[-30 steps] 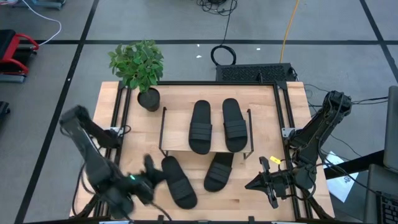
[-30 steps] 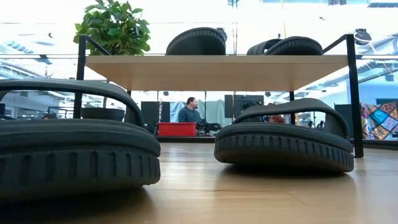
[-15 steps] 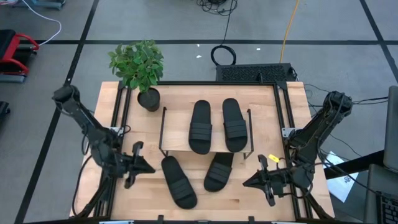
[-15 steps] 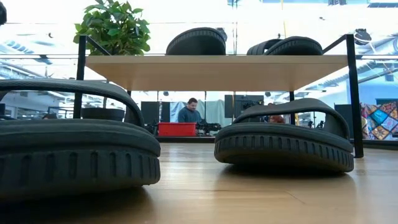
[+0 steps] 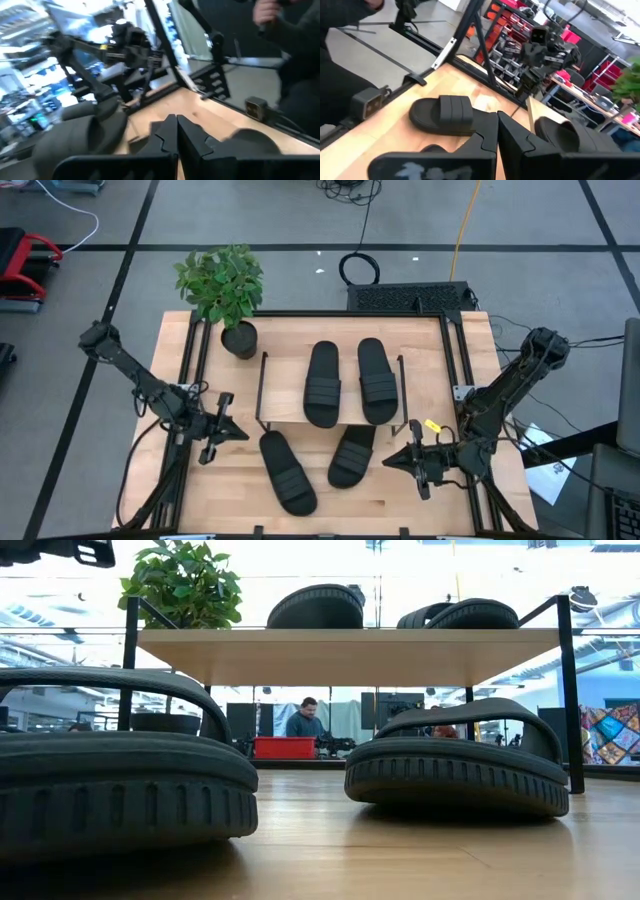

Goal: Pick and place slides into the shelf
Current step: Put the right black slide under the shelf

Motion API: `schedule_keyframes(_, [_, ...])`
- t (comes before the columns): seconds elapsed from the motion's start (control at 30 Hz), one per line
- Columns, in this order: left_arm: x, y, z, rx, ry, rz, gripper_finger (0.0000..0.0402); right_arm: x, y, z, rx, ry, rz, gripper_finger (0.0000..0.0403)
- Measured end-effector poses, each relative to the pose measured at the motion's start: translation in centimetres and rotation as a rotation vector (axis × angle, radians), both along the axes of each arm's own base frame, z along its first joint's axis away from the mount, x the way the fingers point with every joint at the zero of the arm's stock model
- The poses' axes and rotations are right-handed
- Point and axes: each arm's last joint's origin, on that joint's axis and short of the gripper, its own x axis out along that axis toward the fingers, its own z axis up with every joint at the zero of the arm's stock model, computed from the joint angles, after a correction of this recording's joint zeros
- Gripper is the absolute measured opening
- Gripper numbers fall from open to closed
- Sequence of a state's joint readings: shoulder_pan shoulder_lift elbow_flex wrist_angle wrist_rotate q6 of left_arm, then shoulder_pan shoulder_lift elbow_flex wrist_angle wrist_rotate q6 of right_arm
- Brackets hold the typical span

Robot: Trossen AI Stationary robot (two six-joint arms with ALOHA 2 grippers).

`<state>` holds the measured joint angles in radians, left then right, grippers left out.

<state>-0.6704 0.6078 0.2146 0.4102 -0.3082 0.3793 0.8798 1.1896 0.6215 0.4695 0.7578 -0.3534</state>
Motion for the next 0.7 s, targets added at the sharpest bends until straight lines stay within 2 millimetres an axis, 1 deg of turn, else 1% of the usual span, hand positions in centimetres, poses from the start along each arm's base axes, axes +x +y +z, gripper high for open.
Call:
schedule_keyframes(0.1, [0.07, 0.07, -0.09, 0.009, 0.006, -0.028, 0.0001, 0.12, -0.37, -0.37, 0.01, -0.009, -0.013, 0.0])
schedule_keyframes(0.23, [0.23, 0.3, -0.27, 0.011, 0.024, -0.012, 0.0003, 0.17, -0.61, -0.53, 0.026, -0.025, -0.02, 0.0])
schedule_keyframes(0.7, [0.49, 0.69, -0.4, 0.005, 0.04, 0.019, 0.0001, 0.16, -0.63, -0.52, 0.03, -0.031, -0.019, 0.0])
